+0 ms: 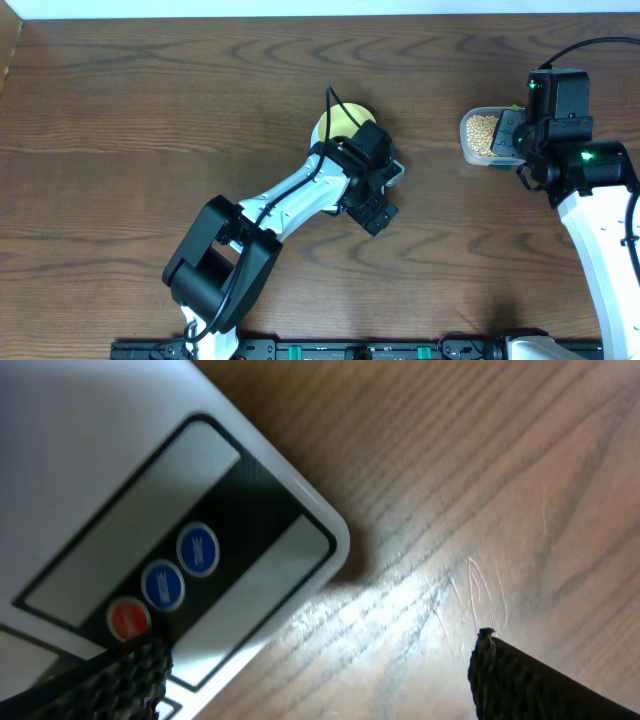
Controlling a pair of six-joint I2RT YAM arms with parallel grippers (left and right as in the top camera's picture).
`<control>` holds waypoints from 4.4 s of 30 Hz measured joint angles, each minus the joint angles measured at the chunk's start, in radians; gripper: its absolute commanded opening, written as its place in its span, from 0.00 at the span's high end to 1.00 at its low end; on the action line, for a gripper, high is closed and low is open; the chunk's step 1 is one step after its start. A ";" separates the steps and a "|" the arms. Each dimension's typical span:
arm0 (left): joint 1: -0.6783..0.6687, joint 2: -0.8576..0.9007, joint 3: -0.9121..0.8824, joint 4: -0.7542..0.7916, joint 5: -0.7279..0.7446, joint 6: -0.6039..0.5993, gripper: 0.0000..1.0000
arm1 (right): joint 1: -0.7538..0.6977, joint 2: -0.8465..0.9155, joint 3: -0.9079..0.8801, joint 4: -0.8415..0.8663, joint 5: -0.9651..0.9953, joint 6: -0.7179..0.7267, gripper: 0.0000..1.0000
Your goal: Scoop item into bowl and weigh 50g on scale
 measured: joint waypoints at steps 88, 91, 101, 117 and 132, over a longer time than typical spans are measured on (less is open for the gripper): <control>0.131 -0.625 -0.026 -0.330 -0.063 -0.158 0.02 | 0.000 0.124 0.000 -0.119 0.089 0.095 0.99; 0.131 -0.625 -0.026 -0.330 -0.063 -0.158 0.02 | 0.000 0.151 0.000 -0.095 0.104 0.098 0.99; 0.131 -0.625 -0.026 -0.330 -0.063 -0.158 0.02 | 0.000 0.211 0.000 -0.005 0.122 0.101 0.99; 0.131 -0.625 -0.026 -0.330 -0.063 -0.158 0.02 | -0.003 0.267 0.000 0.010 0.206 0.101 0.99; 0.131 -0.625 -0.026 -0.330 -0.063 -0.158 0.02 | -0.003 0.356 0.000 0.046 0.171 0.101 0.99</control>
